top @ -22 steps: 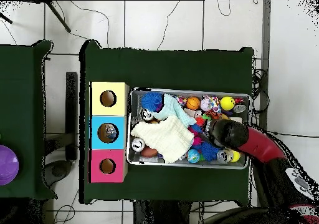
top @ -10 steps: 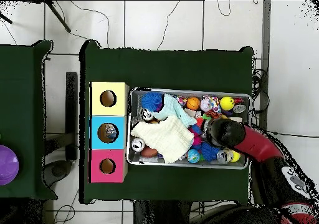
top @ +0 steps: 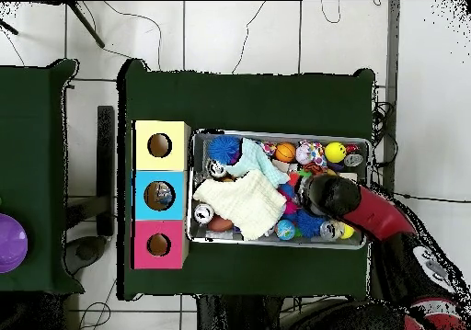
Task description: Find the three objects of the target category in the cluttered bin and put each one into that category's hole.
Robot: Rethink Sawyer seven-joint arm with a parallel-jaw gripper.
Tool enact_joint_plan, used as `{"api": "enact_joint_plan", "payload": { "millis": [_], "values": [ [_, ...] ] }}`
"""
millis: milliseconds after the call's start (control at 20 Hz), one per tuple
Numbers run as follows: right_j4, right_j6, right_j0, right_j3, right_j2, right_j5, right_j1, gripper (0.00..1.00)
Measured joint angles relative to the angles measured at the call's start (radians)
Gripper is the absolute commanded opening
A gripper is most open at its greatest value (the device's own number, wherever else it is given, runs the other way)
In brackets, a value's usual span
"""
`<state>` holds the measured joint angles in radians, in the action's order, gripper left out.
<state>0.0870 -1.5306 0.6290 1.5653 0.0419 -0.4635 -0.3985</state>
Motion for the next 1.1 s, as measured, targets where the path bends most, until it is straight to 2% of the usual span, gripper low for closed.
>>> {"api": "enact_joint_plan", "payload": {
  "millis": [500, 1100],
  "values": [
    [-0.045, 0.000, 0.000, 0.025, -0.006, -0.023, -0.017, 0.00],
    [-0.089, 0.000, -0.011, 0.025, -0.032, -0.137, -0.052, 0.00]
  ]
}}
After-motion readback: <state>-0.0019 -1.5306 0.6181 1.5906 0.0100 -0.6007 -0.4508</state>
